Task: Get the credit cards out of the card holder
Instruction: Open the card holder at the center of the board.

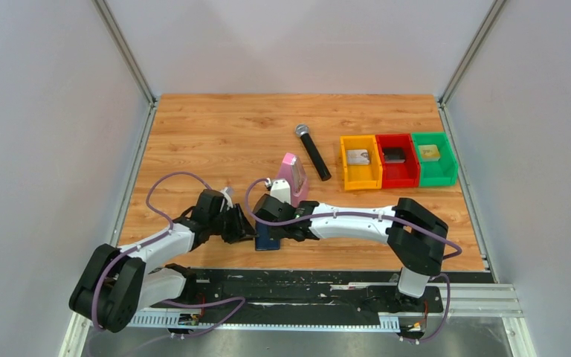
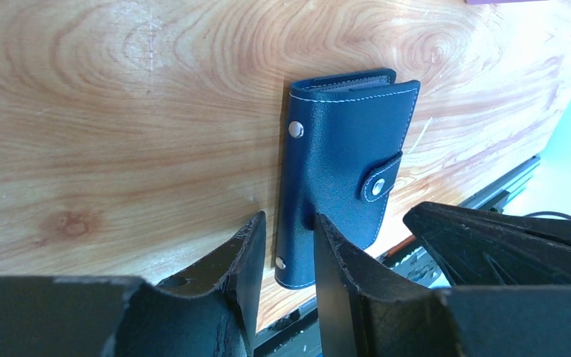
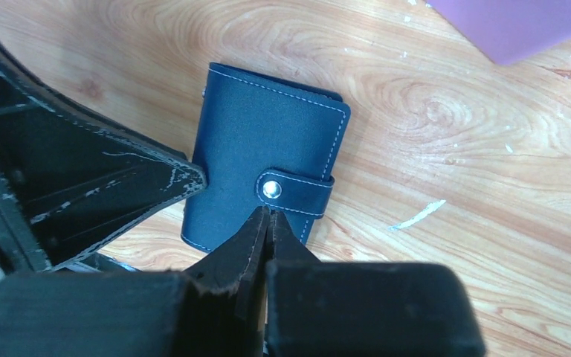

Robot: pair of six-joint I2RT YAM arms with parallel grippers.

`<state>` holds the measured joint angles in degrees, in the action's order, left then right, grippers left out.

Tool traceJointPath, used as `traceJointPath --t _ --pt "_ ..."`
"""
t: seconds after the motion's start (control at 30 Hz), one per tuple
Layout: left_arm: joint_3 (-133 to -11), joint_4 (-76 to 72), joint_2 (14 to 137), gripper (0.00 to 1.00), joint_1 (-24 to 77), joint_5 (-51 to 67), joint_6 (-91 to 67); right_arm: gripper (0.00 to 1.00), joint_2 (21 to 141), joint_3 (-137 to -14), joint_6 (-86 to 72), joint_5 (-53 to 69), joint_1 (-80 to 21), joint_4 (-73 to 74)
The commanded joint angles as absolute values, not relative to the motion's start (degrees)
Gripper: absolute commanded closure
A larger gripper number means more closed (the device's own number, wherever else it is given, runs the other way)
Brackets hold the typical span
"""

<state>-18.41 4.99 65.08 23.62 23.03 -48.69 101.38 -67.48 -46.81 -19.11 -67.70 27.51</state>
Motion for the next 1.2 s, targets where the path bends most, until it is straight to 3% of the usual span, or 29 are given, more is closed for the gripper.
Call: traceJointPath --t 0.0,0.3,0.67,0.97,1.17 --pt "-18.74 4.86 66.16 0.61 23.47 21.74 -46.9 1.0 98.33 -66.89 -46.0 -18.18 -67.85 23.23" --pt "-18.29 8.88 60.09 0.63 23.51 19.23 -49.14 0.72 103.05 -71.41 -46.67 -20.56 -67.81 27.28" --pt "-17.67 9.73 57.4 0.64 23.47 18.08 -49.59 0.61 107.95 -75.07 -47.17 -20.83 -67.93 30.84" --pt "-18.19 8.05 61.07 0.64 23.47 20.84 -48.17 0.63 111.34 -77.23 -48.78 -25.3 -69.59 37.45" --pt "-18.24 7.73 61.43 0.63 23.47 20.8 -48.24 0.75 111.61 -77.03 -49.66 -27.06 -70.03 39.02"
